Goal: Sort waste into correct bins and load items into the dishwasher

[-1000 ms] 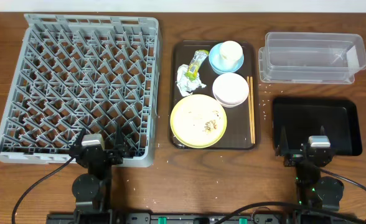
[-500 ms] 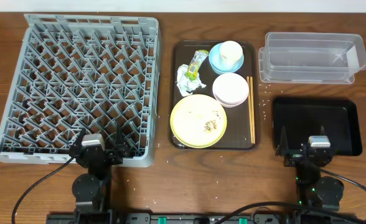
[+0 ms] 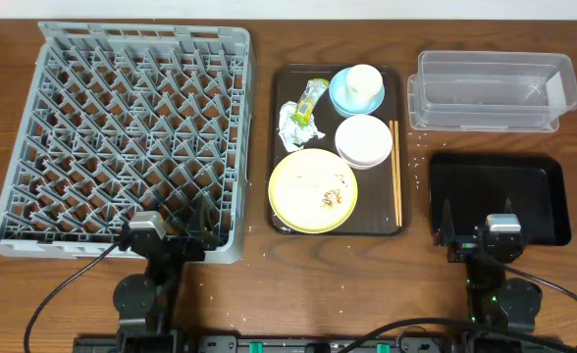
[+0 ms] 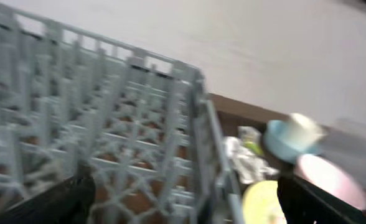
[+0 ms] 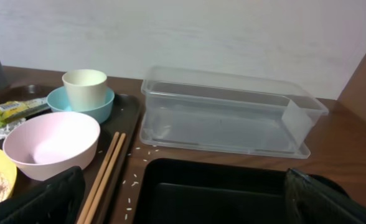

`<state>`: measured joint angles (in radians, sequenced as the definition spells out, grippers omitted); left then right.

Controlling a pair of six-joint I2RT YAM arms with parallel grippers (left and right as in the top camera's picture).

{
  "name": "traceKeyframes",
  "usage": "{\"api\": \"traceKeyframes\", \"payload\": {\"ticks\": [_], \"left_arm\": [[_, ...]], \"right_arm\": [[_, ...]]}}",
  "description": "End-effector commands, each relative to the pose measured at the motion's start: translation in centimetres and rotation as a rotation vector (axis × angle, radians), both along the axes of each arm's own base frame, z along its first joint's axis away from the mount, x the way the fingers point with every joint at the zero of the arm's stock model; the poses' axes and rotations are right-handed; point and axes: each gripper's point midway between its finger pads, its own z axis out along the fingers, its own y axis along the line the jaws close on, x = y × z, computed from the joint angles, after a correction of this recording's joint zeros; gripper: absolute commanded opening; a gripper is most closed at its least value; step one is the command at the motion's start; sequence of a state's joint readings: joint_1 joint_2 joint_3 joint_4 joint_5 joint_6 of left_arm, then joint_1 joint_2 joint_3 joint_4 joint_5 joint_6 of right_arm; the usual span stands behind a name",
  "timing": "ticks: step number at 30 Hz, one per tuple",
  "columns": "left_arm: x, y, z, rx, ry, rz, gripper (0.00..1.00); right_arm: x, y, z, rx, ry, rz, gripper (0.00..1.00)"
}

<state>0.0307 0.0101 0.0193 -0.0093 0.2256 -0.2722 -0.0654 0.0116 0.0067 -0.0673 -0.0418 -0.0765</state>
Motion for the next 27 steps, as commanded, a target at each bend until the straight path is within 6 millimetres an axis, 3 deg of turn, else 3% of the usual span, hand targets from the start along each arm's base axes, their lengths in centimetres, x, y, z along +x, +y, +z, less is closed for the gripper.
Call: {"api": "traceKeyframes", "payload": {"ticks": [1, 7, 16, 22, 27], "left_arm": [[-0.4, -1.8, -1.2, -0.096, 0.053, -0.099, 0.94], [-0.4, -2.3, -0.6, -0.231, 0.059, -0.112, 0.94], [-1.0, -2.6, 7.0, -0.194, -0.262, -0.169, 0.95], [-1.5, -2.7, 9.1, -0.175, -0.307, -0.177, 0.94], [-1.6, -4.9, 10.4, -0.093, -0.255, -0.302, 0.95]], "right_arm": [[0.0, -0.2, 0.0, 0.012, -0.001, -0.006, 0.99], [0.0, -0.2, 0.0, 0.012, -0.001, -0.006, 0.99], [0.0, -0.2, 0.0, 0.012, -0.001, -0.006, 0.99], [0.0, -0.2, 0.0, 0.012, -0.001, -0.006, 0.99], [0.0, -0.2, 0.0, 0.012, -0.001, -0.006, 0.99]]}}
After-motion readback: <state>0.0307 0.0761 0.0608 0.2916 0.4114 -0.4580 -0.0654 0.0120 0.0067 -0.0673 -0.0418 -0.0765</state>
